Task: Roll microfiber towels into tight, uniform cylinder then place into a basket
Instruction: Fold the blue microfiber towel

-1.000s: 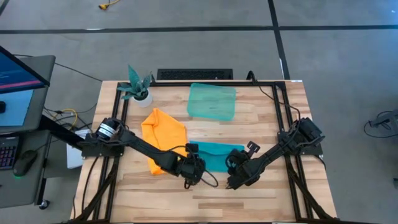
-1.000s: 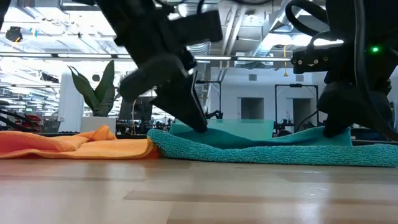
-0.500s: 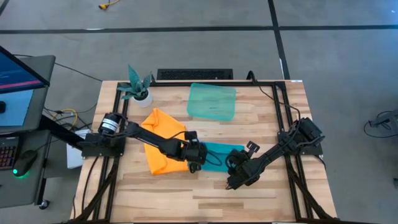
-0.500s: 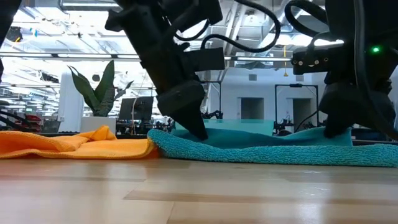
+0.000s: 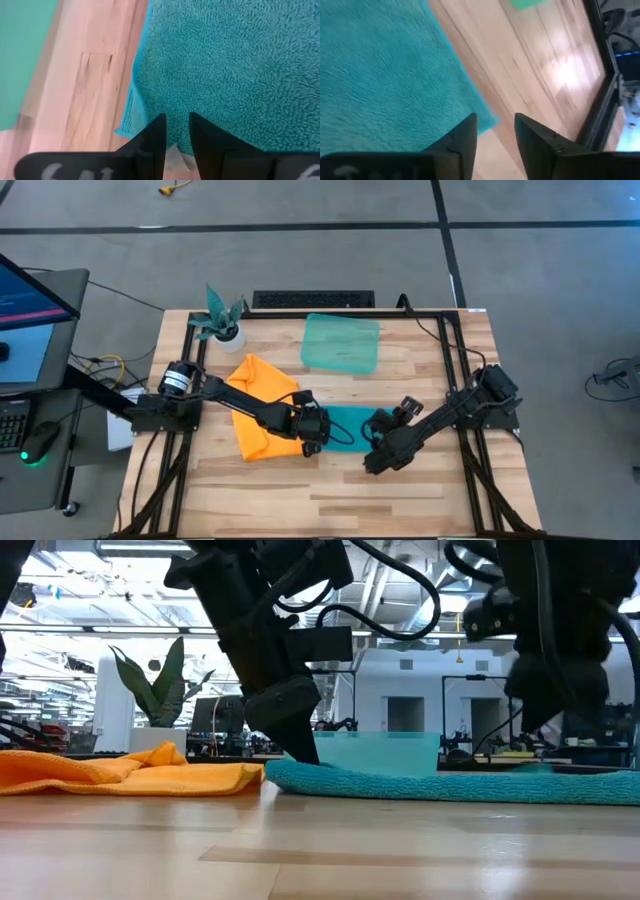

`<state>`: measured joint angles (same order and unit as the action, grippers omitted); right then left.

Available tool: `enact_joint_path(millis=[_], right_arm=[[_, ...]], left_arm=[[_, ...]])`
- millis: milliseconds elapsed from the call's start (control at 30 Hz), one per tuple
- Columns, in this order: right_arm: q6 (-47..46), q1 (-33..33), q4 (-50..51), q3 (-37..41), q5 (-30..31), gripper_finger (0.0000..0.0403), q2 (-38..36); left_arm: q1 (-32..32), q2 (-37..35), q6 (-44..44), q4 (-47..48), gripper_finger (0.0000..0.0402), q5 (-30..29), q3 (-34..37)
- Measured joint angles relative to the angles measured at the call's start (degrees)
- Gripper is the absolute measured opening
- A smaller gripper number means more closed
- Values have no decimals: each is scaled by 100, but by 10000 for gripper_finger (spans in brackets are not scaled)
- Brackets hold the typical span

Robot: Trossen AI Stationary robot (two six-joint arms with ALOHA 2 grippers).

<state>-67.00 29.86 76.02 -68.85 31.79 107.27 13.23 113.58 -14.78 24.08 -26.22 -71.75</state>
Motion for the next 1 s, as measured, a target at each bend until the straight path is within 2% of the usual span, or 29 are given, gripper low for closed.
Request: enact_joint_path(millis=[167,367,633,833,1000], right_arm=[[103,3,99,-8,123,175,-322],[87,74,403,-6,161,175,-994],[-478,895,181,-6,896,155,-1949],[-186,1535,-321,-4,1057,140,-1962],[627,1608,-826,-4,1164,134,-1651]], left_arm=[[16,0,4,101,75,-2,-2],[208,-90,-138,522,75,-269,-2],[760,-935,-719,1236,75,-1050,-12],[1308,-1381,-698,1223,75,-1489,-13],[1573,-1392,-571,1100,75,-1762,-11]])
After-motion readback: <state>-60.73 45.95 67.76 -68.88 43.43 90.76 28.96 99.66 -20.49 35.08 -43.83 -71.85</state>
